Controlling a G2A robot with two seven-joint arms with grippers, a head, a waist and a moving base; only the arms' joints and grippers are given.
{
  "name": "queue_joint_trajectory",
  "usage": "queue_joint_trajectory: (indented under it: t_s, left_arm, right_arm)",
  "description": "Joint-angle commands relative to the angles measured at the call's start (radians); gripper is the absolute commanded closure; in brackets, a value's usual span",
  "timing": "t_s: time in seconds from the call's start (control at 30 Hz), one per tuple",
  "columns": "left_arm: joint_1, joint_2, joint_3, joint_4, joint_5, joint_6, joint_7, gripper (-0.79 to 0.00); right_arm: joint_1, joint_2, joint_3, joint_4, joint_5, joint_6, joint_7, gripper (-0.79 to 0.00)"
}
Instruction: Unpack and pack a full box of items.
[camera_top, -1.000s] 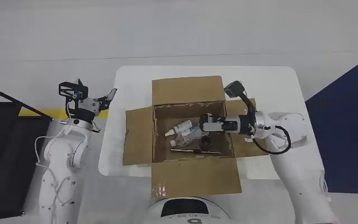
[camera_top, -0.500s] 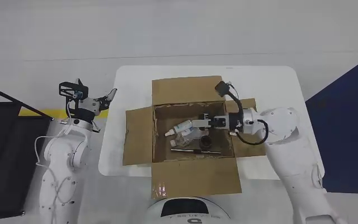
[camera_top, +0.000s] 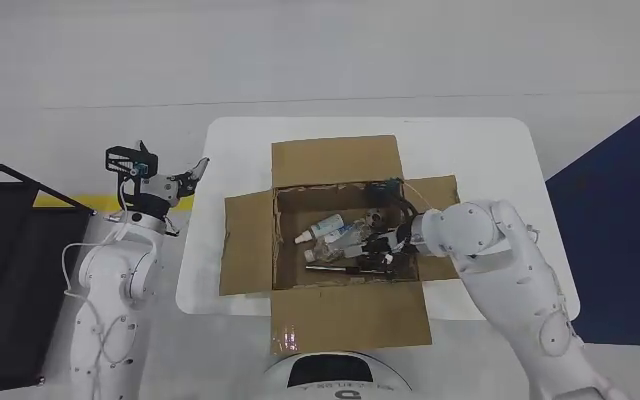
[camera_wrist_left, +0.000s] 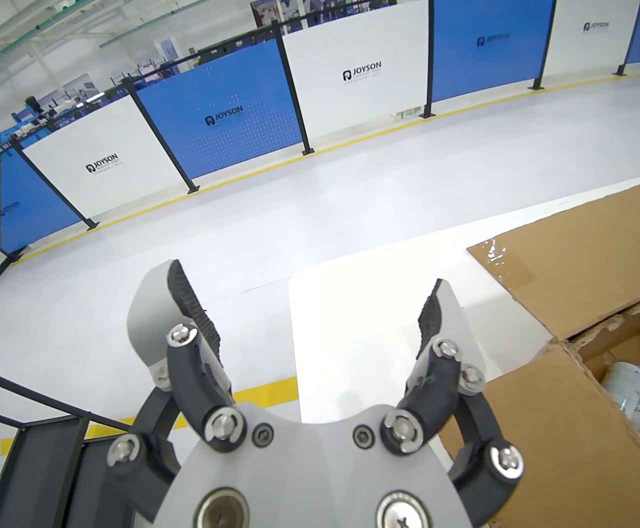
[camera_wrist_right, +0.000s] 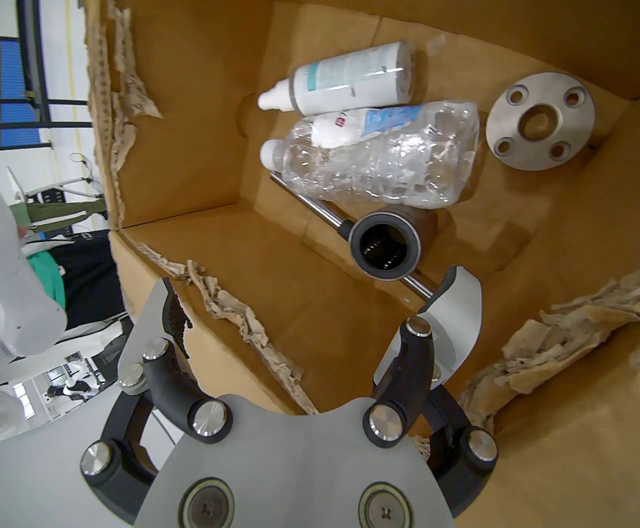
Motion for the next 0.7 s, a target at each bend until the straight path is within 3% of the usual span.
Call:
queue_joint_trajectory:
  t_s: [0.0, 0.17, 0.27, 0.33, 0.37, 0.53, 0.67]
  left_arm:
    - [0.000, 0.000, 0.000, 0.000, 0.000, 0.000, 0.000, -0.785]
    - [0.000, 0.000, 0.000, 0.000, 0.000, 0.000, 0.000, -0.785]
    - [0.000, 0.000, 0.000, 0.000, 0.000, 0.000, 0.000, -0.785]
    - [0.000, 0.000, 0.000, 0.000, 0.000, 0.000, 0.000, -0.785]
    - [0.000, 0.000, 0.000, 0.000, 0.000, 0.000, 0.000, -0.785]
    - [0.000, 0.000, 0.000, 0.000, 0.000, 0.000, 0.000, -0.785]
    - [0.000, 0.000, 0.000, 0.000, 0.000, 0.000, 0.000, -0.785]
  right_arm:
    - [0.018, -0.001, -0.031, 0.022, -0.035, 0.010, 0.017, -0.785]
    - [0.077, -0.007, -0.091, 0.096, -0.072, 0.033, 0.027, -0.770]
    - [0.100, -0.010, -0.113, 0.128, -0.077, 0.041, 0.031, -0.643]
    - [0.113, -0.010, -0.119, 0.151, -0.076, 0.044, 0.045, -0.388]
    - [0.119, -0.010, -0.121, 0.163, -0.079, 0.046, 0.052, -0.345]
    - [0.130, -0.006, -0.123, 0.186, -0.068, 0.036, 0.061, -0.228]
    - [0.130, -0.001, -0.120, 0.213, -0.069, 0.041, 0.057, -0.206]
